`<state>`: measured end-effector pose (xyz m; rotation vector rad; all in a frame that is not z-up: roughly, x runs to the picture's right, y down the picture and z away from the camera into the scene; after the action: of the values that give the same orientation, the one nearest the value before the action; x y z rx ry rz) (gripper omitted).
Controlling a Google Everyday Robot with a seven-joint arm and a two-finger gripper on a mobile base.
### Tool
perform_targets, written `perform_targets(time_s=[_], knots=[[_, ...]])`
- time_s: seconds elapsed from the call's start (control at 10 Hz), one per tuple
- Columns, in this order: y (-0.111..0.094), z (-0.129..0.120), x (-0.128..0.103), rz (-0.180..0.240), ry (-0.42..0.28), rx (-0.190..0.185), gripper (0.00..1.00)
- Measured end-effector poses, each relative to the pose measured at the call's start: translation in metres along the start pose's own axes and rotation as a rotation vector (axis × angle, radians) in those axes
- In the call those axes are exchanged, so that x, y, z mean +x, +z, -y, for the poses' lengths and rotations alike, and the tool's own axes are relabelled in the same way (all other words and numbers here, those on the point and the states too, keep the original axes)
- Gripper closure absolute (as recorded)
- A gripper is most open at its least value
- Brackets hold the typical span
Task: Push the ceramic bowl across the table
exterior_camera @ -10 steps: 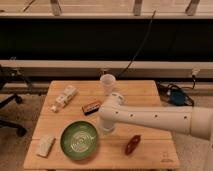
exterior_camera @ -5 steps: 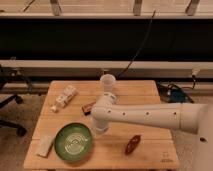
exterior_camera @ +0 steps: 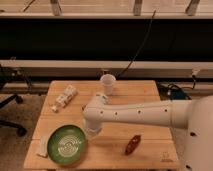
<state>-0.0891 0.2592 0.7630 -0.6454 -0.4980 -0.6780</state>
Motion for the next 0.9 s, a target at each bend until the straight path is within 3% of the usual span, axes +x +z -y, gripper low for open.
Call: perform_targets(time_s=[0.9], knots=[[0.012,0.017,-0.053,0.054,-0.140,-0.019,0.96]])
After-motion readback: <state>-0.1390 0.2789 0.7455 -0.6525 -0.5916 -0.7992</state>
